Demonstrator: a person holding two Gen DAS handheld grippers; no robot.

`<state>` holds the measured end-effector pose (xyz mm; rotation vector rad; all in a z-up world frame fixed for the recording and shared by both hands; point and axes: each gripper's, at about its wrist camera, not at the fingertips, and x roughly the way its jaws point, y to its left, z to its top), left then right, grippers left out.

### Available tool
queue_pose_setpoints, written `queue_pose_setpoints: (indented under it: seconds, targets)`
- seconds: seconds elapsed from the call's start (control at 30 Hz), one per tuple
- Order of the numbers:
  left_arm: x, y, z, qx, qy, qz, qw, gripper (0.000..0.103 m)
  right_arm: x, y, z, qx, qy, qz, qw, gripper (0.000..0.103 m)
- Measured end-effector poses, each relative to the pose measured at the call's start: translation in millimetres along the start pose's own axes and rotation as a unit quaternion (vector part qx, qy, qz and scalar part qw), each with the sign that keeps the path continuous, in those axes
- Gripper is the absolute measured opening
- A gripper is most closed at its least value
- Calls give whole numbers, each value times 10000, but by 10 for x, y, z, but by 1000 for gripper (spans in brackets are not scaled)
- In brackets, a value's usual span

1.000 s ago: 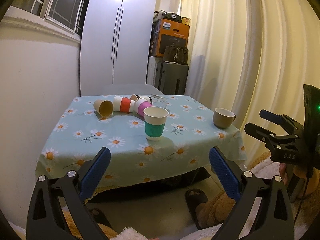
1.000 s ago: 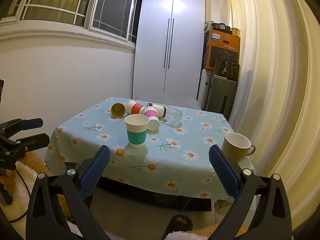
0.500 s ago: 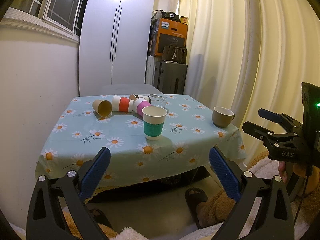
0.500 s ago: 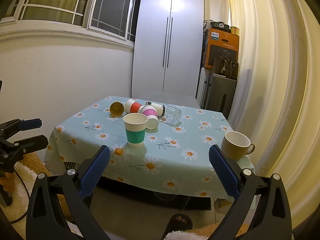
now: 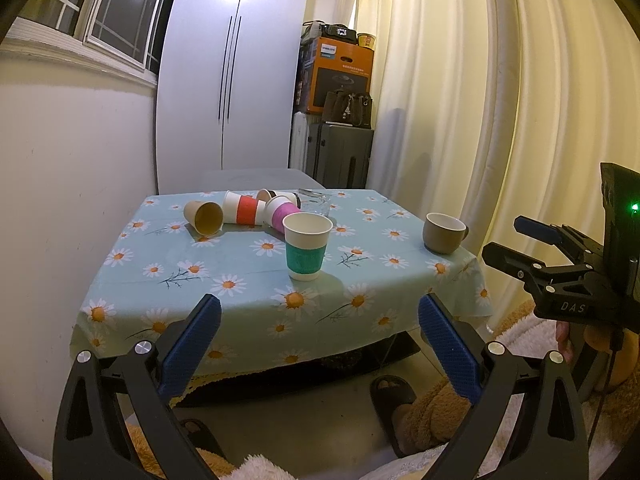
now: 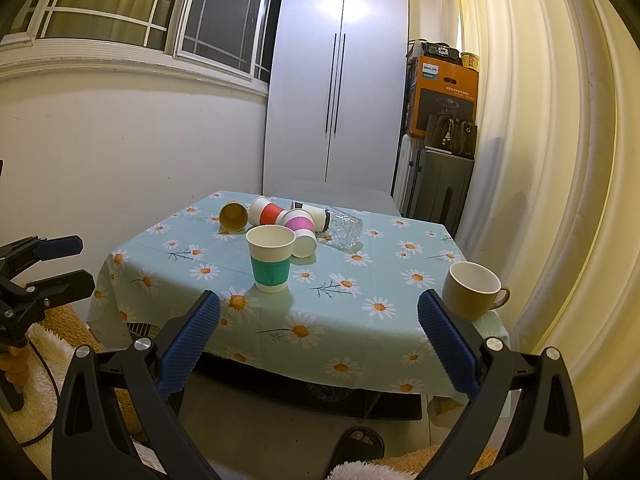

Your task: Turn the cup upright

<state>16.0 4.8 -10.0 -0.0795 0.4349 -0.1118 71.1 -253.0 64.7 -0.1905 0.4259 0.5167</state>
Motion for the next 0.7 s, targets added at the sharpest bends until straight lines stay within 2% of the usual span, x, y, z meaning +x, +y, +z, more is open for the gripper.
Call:
queue_pose_setpoints:
  seconds: [0.7]
  targets:
    - [-4,7,3,11,-5,-11,10000,96,0,-18,-9,11,-2,1,10000,98]
